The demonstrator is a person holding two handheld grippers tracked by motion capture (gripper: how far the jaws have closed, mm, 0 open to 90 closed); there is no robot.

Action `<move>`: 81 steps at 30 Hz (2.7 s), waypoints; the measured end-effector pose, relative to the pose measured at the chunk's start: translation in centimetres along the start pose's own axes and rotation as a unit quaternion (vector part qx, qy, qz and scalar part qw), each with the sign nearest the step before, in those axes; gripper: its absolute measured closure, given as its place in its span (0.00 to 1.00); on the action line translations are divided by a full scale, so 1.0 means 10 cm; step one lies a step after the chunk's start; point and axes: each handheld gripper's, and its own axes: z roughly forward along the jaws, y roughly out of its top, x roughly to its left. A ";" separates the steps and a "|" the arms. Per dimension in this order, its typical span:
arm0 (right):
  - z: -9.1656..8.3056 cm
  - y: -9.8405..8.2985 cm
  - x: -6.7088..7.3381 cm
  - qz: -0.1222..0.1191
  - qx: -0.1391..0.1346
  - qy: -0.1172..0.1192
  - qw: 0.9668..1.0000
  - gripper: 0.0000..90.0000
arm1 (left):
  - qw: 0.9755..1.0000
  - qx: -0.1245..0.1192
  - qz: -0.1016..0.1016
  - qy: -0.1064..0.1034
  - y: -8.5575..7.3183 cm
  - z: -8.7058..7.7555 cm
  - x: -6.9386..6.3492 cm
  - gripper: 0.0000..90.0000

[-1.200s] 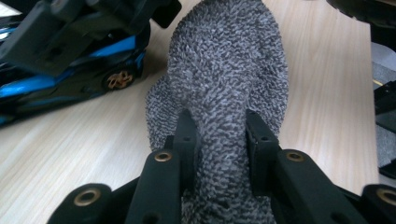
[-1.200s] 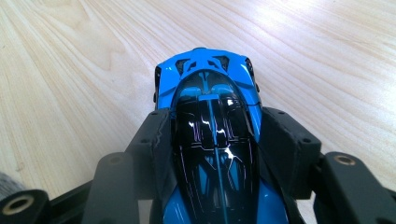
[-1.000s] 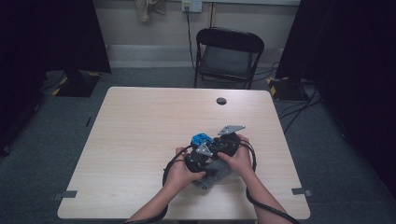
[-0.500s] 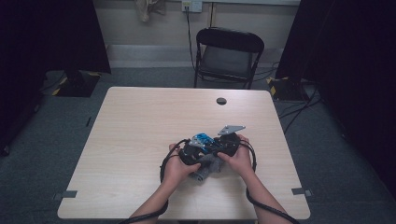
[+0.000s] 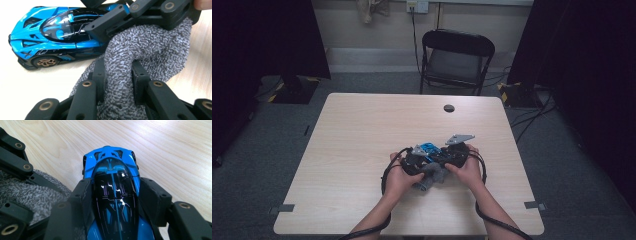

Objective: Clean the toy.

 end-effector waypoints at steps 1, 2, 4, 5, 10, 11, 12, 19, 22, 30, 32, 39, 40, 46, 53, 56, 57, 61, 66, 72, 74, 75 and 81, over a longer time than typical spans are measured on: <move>0.00 0.00 0.00 0.000 0.000 0.000 1.000 0.49 | 1.000 -0.001 -0.002 0.001 0.00 0.00 0.00 0.78; 0.00 0.00 0.00 0.000 0.000 -0.001 1.000 0.49 | 1.000 -0.002 -0.002 0.001 -0.01 -0.01 0.01 0.78; 0.00 0.00 0.00 0.000 0.000 -0.001 1.000 0.49 | 1.000 0.000 -0.004 0.003 -0.01 -0.02 0.03 0.78; 0.00 0.00 0.00 -0.001 -0.001 0.000 1.000 0.49 | 1.000 -0.001 -0.007 0.004 -0.02 -0.03 0.05 0.78; 0.00 -0.01 0.00 0.000 -0.003 0.000 1.000 0.49 | 1.000 0.002 -0.011 0.016 -0.04 -0.08 0.13 0.78; 0.00 0.00 0.00 0.000 -0.002 0.000 1.000 0.49 | 1.000 0.001 -0.015 0.019 -0.04 -0.09 0.14 0.78; 0.00 0.00 0.00 0.000 -0.001 0.000 1.000 0.49 | 1.000 0.003 -0.014 0.022 -0.04 -0.10 0.17 0.78; 0.00 -0.01 0.00 0.000 -0.002 0.000 1.000 0.49 | 0.999 0.001 -0.025 0.044 -0.06 -0.18 0.29 0.79; 0.00 -0.01 0.00 0.000 -0.002 0.000 1.000 0.49 | 0.998 -0.004 -0.038 0.051 -0.08 -0.21 0.38 0.79; 0.00 0.00 0.00 -0.001 0.000 -0.001 1.000 0.49 | 0.997 0.002 -0.047 0.054 -0.03 -0.23 0.48 0.78; 0.00 0.00 0.00 -0.001 -0.001 0.000 1.000 0.49 | 0.997 0.003 -0.050 0.054 -0.02 -0.23 0.50 0.78; 0.00 0.00 0.00 -0.001 -0.001 0.000 1.000 0.49 | 0.996 -0.001 -0.060 0.060 -0.02 -0.24 0.54 0.78; 0.00 0.00 0.00 -0.001 -0.001 0.000 1.000 0.49 | 0.996 -0.002 -0.061 0.060 -0.02 -0.24 0.54 0.78; 0.00 -0.01 0.00 -0.002 -0.002 0.000 1.000 0.49 | 0.996 -0.001 -0.066 0.063 -0.03 -0.26 0.57 0.78; 0.00 -0.01 0.00 -0.002 -0.002 0.000 1.000 0.49 | 0.995 -0.002 -0.071 0.073 -0.04 -0.29 0.59 0.79; 0.00 -0.01 0.00 -0.002 -0.003 0.001 1.000 0.49 | 0.994 -0.003 -0.075 0.077 -0.05 -0.31 0.62 0.79; 0.00 -0.01 0.00 -0.002 -0.002 0.001 1.000 0.49 | 0.994 -0.002 -0.075 0.078 -0.05 -0.32 0.64 0.79; 0.00 -0.01 0.00 -0.002 -0.002 0.000 1.000 0.49 | 0.993 -0.006 -0.081 0.086 -0.07 -0.34 0.68 0.79; 0.00 -0.01 0.00 -0.002 -0.003 0.001 1.000 0.49 | 0.992 -0.005 -0.084 0.091 -0.07 -0.36 0.72 0.79; 0.00 -0.01 0.00 -0.002 -0.003 0.000 1.000 0.49 | 0.991 -0.008 -0.084 0.107 -0.07 -0.39 0.75 0.79; 0.00 -0.01 0.00 -0.003 -0.004 0.000 1.000 0.49 | 0.990 -0.010 -0.085 0.111 -0.08 -0.42 0.77 0.79; 0.00 -0.01 0.00 -0.002 -0.004 0.001 1.000 0.49 | 0.990 -0.010 -0.085 0.114 -0.08 -0.44 0.77 0.79; 0.00 -0.02 0.00 -0.003 -0.005 0.000 1.000 0.49 | 0.989 -0.012 -0.075 0.126 -0.09 -0.54 0.79 0.79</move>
